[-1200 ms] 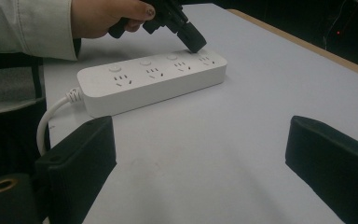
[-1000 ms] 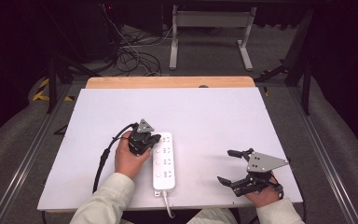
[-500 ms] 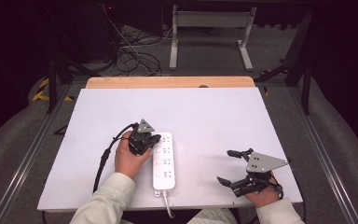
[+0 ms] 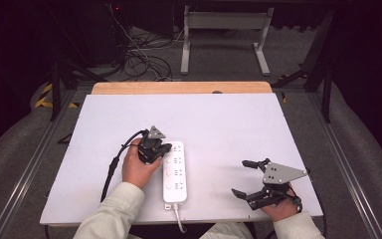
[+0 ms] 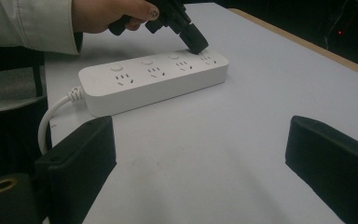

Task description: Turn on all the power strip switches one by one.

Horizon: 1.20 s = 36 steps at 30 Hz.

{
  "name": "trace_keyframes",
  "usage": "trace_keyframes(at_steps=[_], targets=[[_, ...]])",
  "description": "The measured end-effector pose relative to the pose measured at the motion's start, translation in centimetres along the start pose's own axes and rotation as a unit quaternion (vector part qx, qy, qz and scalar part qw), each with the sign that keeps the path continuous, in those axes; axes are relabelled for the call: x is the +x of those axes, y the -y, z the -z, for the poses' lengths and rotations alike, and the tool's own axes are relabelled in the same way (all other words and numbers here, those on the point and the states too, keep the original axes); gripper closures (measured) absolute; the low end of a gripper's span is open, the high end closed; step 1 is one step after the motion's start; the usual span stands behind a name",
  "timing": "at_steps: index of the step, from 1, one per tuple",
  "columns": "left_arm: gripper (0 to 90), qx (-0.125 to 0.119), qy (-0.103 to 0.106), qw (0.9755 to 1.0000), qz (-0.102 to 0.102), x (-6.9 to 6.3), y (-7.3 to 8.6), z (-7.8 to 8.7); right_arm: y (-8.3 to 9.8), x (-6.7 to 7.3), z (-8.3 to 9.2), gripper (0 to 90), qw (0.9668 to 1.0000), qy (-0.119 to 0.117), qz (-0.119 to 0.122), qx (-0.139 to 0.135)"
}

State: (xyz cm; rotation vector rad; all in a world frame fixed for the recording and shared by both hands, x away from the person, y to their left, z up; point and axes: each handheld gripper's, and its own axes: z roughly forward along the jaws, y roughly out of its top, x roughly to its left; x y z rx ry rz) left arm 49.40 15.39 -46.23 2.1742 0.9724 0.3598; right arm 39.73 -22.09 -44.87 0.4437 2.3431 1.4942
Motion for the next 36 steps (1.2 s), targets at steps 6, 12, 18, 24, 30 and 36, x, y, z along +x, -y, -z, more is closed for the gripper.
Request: trace_keyframes(at_steps=[6, 12, 18, 24, 30, 36], targets=[[90.0, -0.031, 0.003, 0.9995, 0.007, 0.0, 0.0, 1.6, 0.1, -0.1, 0.1, 8.8, 1.0, 0.001, -0.001, -0.002], [89.9, -0.052, 0.02, 0.9984, -0.002, -0.4, -0.1, 3.4, 0.1, -0.2, 0.1, 8.8, 1.0, 0.001, -0.003, -0.001], [74.3, -0.076, 0.024, 0.9968, -0.012, -0.8, 0.2, 5.5, 0.1, -0.1, 0.0, 8.8, 1.0, 0.001, -0.004, -0.002], [66.3, -0.088, 0.04, 0.9952, -0.015, -1.6, 0.4, 7.1, 0.0, 0.0, 0.0, 8.8, 1.0, 0.002, -0.003, -0.002], [51.7, -0.12, 0.053, 0.991, -0.027, -1.7, 0.8, 8.3, 0.0, -0.1, 0.0, 8.8, 1.0, 0.002, -0.004, -0.002], [42.0, -0.157, 0.056, 0.985, -0.043, -1.8, 1.6, 10.0, 0.0, 0.0, 0.0, 8.8, 1.0, 0.002, -0.002, -0.003]])
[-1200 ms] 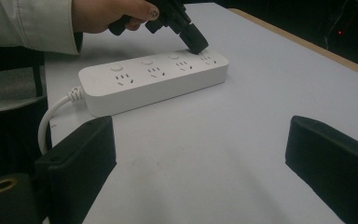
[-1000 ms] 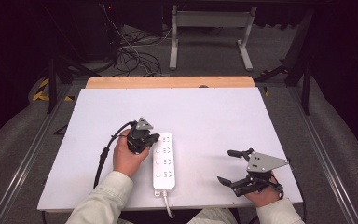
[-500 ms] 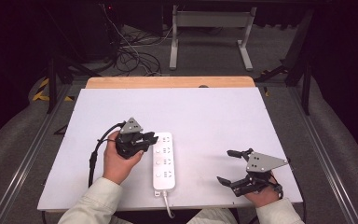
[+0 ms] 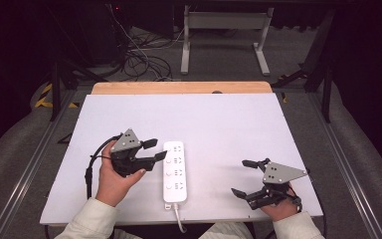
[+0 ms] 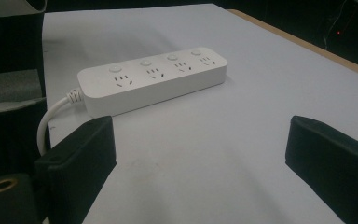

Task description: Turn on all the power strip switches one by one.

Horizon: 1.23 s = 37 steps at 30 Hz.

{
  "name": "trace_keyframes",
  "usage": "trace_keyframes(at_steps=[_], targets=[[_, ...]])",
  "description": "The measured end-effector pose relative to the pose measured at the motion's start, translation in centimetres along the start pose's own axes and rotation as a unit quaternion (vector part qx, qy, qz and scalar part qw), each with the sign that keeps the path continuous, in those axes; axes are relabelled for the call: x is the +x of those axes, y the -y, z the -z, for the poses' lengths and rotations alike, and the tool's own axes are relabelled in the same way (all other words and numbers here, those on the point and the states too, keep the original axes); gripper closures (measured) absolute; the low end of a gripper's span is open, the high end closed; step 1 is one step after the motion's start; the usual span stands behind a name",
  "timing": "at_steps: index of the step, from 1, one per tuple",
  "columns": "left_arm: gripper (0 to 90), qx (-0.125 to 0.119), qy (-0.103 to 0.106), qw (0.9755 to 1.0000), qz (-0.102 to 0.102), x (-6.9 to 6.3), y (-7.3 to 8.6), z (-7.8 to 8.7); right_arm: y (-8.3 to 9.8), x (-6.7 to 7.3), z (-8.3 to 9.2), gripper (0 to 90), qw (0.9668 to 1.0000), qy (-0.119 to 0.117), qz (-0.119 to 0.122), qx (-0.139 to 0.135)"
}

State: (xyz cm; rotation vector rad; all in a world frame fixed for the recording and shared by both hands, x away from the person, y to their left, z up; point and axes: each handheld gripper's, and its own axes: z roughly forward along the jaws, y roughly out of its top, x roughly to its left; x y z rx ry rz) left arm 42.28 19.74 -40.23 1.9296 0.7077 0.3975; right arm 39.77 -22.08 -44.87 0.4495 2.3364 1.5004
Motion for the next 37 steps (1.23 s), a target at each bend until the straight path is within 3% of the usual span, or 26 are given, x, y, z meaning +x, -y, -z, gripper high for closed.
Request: trace_keyframes(at_steps=[3, 7, 9, 13, 20, 25, 29, 34, 37], targets=[[38.6, -0.011, 0.017, 0.9998, 0.007, -0.1, 0.5, 1.0, 0.0, 0.0, 0.0, 8.8, 1.0, 0.001, 0.0, -0.001], [34.4, -0.02, 0.02, 0.9996, 0.01, 0.2, 1.4, 2.1, 0.0, 0.0, 0.0, 8.7, 1.0, 0.0, 0.0, 0.0], [33.3, -0.022, 0.015, 0.9996, 0.011, 0.3, 2.0, 2.5, 0.0, 0.0, 0.0, 8.7, 1.0, 0.0, 0.0, 0.001], [33.1, -0.021, 0.005, 0.9997, -0.006, 0.4, 3.1, 3.6, 0.0, 0.0, 0.0, 8.6, 1.0, 0.0, -0.001, -0.002], [32.9, -0.023, -0.008, 0.9997, 0.004, 0.3, 5.6, 5.2, 0.0, 0.0, 0.0, 8.5, 1.0, -0.002, -0.001, -0.001], [32.0, -0.017, -0.025, 0.9993, -0.023, 0.1, 7.6, 6.2, 0.0, 0.0, 0.1, 8.5, 1.0, -0.002, -0.001, -0.001], [32.0, -0.013, -0.039, 0.9989, -0.024, -0.1, 9.0, 6.8, 0.0, 0.0, 0.1, 8.4, 1.0, -0.002, -0.001, -0.002], [31.9, -0.012, -0.042, 0.9989, -0.014, -0.3, 9.8, 7.0, 0.0, 0.0, 0.1, 8.3, 1.0, -0.004, -0.002, 0.0], [31.2, -0.025, -0.025, 0.9992, 0.018, 0.0, 10.0, 6.7, 0.0, 0.0, 0.0, 8.3, 1.0, -0.002, -0.004, 0.002]])
